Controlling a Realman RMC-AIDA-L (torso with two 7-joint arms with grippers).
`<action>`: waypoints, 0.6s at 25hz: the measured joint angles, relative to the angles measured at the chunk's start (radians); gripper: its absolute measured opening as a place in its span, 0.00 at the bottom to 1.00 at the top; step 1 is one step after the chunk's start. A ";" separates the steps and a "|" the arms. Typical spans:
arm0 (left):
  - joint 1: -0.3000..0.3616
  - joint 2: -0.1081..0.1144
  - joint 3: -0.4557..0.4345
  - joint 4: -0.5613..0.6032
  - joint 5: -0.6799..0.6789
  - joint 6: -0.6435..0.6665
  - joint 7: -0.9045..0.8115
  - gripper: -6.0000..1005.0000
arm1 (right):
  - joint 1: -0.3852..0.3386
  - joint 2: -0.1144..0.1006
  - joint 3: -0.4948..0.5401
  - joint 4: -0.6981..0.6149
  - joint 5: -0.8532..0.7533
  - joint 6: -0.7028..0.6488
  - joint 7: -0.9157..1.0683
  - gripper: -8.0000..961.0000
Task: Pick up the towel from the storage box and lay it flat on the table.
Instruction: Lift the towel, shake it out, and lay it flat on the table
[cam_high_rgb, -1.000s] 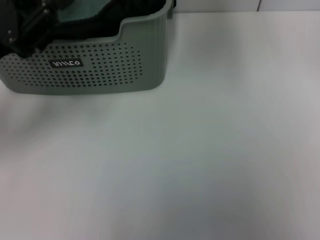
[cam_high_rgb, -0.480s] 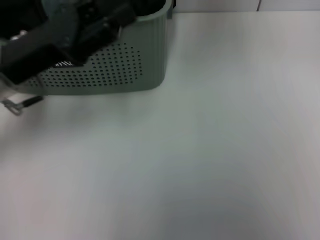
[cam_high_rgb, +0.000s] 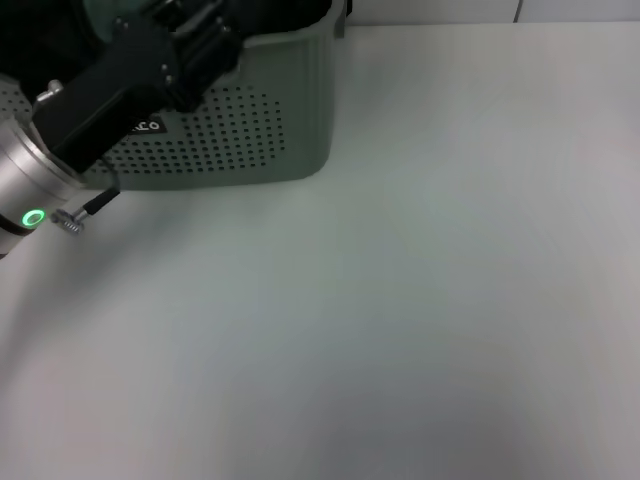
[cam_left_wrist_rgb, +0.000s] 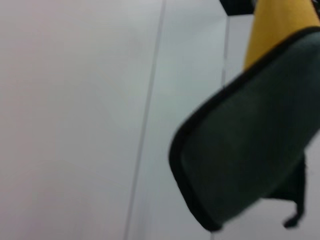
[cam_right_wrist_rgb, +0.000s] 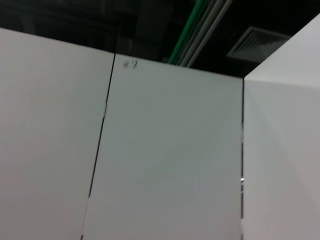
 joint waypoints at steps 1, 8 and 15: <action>-0.001 0.002 0.000 -0.011 -0.015 0.001 0.008 0.49 | 0.003 0.000 -0.007 0.003 -0.002 0.002 -0.002 0.01; 0.008 0.003 0.003 -0.020 -0.032 0.051 0.005 0.49 | 0.009 0.011 -0.042 0.019 -0.009 0.023 -0.026 0.01; -0.005 0.000 0.003 -0.031 -0.033 0.052 0.004 0.51 | 0.031 0.023 -0.072 0.073 -0.021 0.044 -0.068 0.01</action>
